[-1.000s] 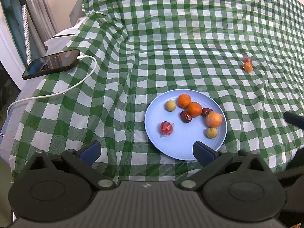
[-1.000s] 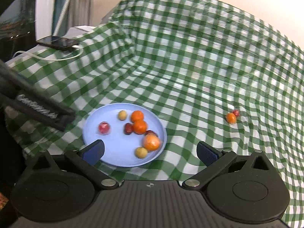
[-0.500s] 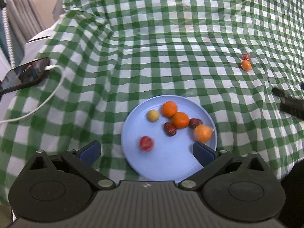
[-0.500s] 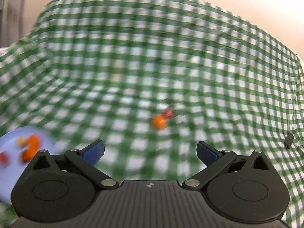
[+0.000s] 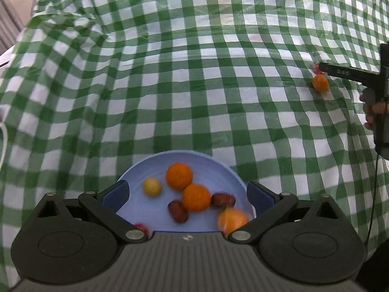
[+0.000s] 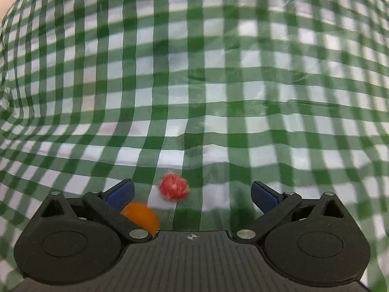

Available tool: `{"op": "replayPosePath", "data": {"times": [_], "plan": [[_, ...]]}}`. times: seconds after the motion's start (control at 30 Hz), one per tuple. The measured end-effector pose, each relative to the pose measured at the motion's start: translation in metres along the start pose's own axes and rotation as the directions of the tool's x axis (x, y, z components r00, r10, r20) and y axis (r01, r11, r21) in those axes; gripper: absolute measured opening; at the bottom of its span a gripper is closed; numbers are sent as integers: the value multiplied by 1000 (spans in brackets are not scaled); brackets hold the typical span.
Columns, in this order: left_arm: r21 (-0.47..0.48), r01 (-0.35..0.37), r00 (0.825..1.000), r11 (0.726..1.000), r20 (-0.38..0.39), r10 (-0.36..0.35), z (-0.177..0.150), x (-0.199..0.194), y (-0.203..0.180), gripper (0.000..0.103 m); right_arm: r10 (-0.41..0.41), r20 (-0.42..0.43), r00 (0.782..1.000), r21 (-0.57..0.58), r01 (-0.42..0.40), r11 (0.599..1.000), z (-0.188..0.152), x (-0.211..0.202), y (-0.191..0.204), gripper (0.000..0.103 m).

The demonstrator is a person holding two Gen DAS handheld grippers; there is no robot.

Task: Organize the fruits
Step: 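Grasp a small orange with the left tool while the right tool grasps a red wrapped fruit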

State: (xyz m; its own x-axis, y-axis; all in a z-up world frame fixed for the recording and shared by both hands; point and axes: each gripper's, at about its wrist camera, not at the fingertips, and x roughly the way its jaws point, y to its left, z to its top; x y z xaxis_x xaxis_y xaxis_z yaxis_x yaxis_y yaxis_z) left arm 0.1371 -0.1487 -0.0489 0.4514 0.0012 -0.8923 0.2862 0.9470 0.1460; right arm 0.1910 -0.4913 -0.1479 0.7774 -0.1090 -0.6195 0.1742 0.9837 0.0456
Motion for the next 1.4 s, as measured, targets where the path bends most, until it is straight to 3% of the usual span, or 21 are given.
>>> {"op": "replayPosePath", "data": {"times": [0.07,0.2,0.27,0.4,0.5,0.57,0.7,0.8,0.93,1.03,1.13,1.17,1.2,1.23,1.37,1.4], "plan": [[9,0,1000,1000,0,0,9,8,-7,103,19,4,1000,-70,-19,997,-2,17,4,56],[40,15,1000,999,17,-16,25,21,-25,103,93,6,996,-80,-92,993,-9,35,4,47],[57,24,999,998,25,-26,33,27,-38,103,87,24,996,-82,-85,993,-12,35,-2,32],[86,81,995,993,60,-86,58,38,-73,103,-77,49,996,-49,80,996,-20,25,-29,32],[109,139,983,984,108,-150,81,48,-107,103,-288,72,955,-52,292,955,-37,9,-57,32],[129,183,971,975,134,-200,95,58,-130,103,-355,39,934,9,355,935,-50,0,-77,32],[180,266,947,947,135,-291,124,83,-178,103,-421,39,906,77,418,905,-72,-18,-91,32],[216,326,930,921,101,-353,141,99,-210,103,-438,37,898,146,428,892,-84,-28,-96,32],[246,357,925,901,42,-377,155,118,-242,103,-432,36,901,160,422,892,-90,-27,-105,32],[231,362,926,903,19,-377,162,131,-260,101,-427,37,903,170,416,894,-94,-26,-109,33],[234,340,936,911,6,-351,167,143,-271,73,-432,36,901,165,421,892,-94,-30,-111,34],[246,326,939,913,26,-342,168,142,-274,57,-435,36,900,162,425,891,-96,-30,-112,34],[264,335,933,904,40,-358,167,140,-274,42,-440,34,897,162,429,888,-104,-32,-114,34],[283,354,925,891,34,-378,165,138,-273,35,-441,32,897,161,431,888,-99,-27,-116,33],[240,342,932,908,40,-362,156,124,-252,35,-459,40,887,154,449,880,-84,-28,-100,31],[236,335,934,912,47,-355,150,117,-244,35,-446,37,894,158,435,886,-83,-33,-90,31]]}}
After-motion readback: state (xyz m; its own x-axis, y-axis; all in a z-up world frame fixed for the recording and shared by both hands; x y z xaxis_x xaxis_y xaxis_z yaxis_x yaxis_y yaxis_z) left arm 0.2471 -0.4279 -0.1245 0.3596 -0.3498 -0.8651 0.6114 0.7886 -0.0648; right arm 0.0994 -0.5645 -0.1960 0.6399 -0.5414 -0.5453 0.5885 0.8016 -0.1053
